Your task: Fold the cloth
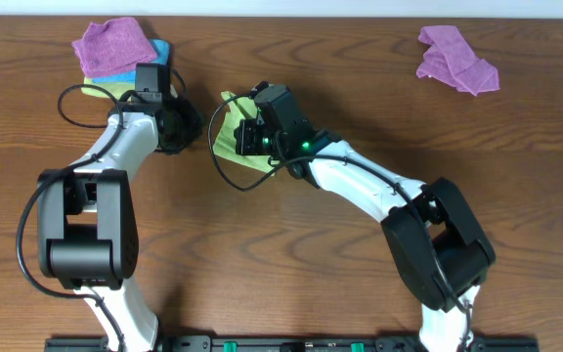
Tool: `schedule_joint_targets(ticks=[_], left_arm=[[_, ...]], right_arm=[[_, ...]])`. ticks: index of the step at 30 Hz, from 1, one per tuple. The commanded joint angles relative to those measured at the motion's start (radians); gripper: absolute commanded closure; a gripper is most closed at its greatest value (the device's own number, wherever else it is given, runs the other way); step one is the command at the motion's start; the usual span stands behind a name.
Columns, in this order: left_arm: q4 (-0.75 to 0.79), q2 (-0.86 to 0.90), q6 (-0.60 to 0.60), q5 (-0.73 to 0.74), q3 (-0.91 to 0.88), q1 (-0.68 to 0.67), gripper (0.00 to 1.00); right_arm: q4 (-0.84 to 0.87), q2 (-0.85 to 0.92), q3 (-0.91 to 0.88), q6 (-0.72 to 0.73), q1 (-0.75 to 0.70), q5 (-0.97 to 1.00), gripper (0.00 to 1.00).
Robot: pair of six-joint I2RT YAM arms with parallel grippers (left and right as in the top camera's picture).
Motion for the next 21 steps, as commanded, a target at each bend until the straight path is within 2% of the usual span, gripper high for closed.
schedule_joint_targets(ticks=[1,17,19,21], left_arm=[[-0.006,-0.024,0.018,0.001,0.01,0.004,0.94],[-0.006,-0.073,0.03,-0.004,0.01,0.006,0.94],[-0.006,-0.073,0.03,-0.003,0.01,0.006,0.94],[-0.006,-0.073,0.03,-0.003,0.01,0.006,0.94]], right_arm=[[0.008,0.031,0.028,0.011,0.007,0.03,0.99],[0.084,0.108,0.04,0.034,0.008,0.026,0.98],[0.084,0.108,0.04,0.034,0.008,0.022,0.92],[0.085,0.108,0.04,0.034,0.008,0.006,0.78]])
